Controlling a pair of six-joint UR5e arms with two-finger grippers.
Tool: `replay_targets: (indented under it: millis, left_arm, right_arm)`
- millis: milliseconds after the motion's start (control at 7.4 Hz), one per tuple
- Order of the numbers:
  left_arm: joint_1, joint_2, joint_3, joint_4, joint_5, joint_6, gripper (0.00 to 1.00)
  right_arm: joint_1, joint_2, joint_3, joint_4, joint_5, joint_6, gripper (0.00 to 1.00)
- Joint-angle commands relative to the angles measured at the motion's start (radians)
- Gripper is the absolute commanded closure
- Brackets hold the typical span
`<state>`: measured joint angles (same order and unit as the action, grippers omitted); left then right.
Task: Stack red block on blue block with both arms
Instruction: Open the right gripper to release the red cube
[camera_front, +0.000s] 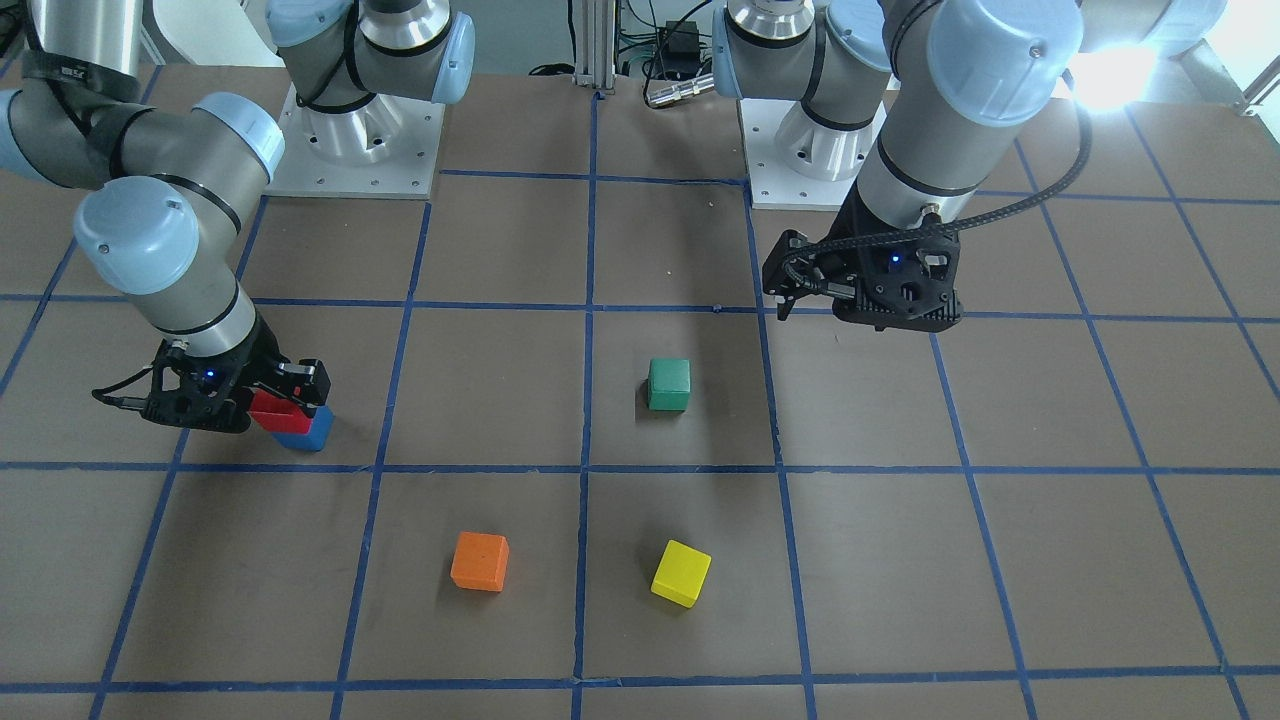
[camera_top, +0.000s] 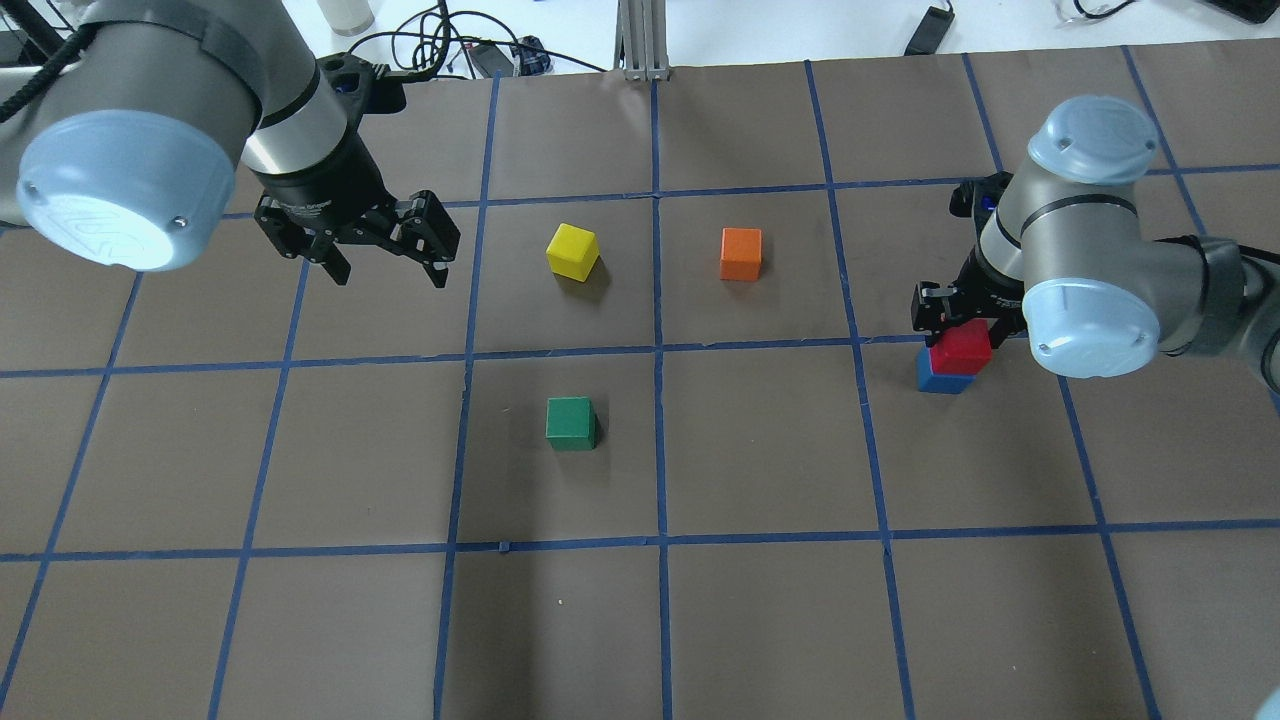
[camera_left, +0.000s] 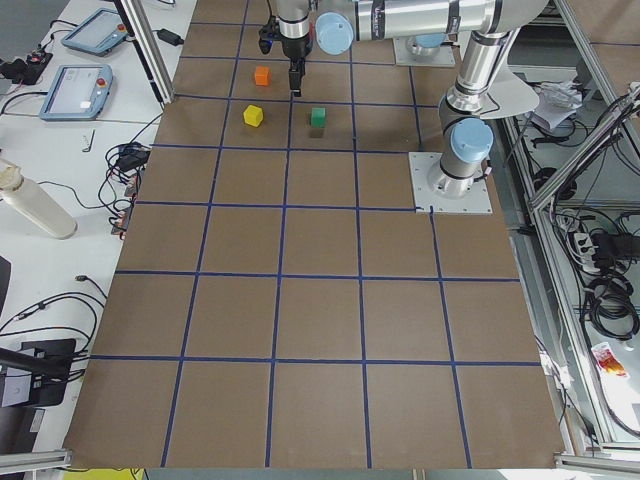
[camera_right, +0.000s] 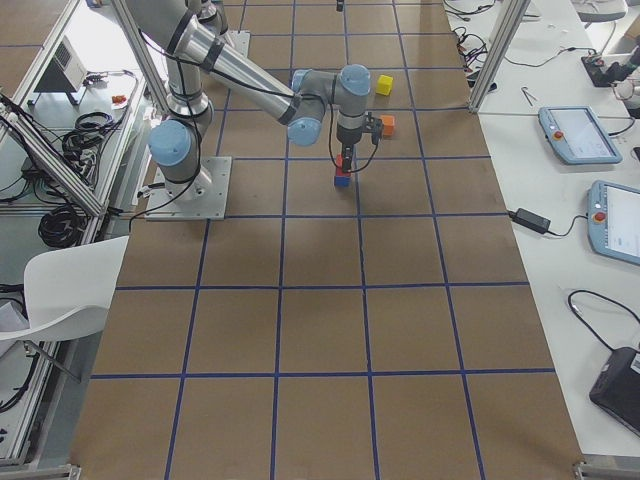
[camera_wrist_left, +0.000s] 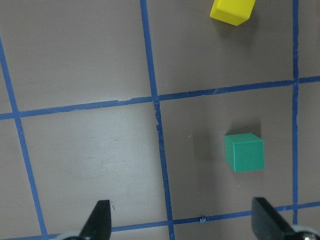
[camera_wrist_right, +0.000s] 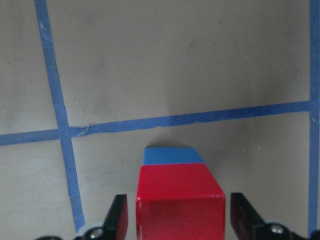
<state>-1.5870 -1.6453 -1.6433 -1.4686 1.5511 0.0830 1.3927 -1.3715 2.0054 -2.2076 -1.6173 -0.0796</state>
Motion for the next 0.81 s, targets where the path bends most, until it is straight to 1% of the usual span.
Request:
replay_targets:
  millis: [0, 135, 405, 541, 676]
  left_arm:
    - [-0.001, -0.011, 0.014, 0.004, -0.005, -0.017, 0.0]
    - [-0.001, -0.008, 0.014, 0.004, -0.002, -0.016, 0.0]
    - [-0.002, 0.019, 0.013, 0.004, 0.003, -0.012, 0.0]
    - [-0.01, 0.024, 0.011, 0.007, 0.003, -0.012, 0.0]
    - [-0.011, 0.038, 0.02, 0.007, 0.006, -0.014, 0.0]
  right_arm:
    - [-0.003, -0.023, -0.032, 0.012, -0.024, 0.011, 0.0]
    - [-0.003, -0.059, -0.115, 0.123, -0.045, 0.006, 0.0]
    - [0.009, -0.134, -0.322, 0.48, -0.012, 0.015, 0.0]
    - [0.037, -0.182, -0.396, 0.588, 0.016, 0.017, 0.0]
    - [0.069, -0.21, -0.437, 0.629, 0.054, 0.036, 0.0]
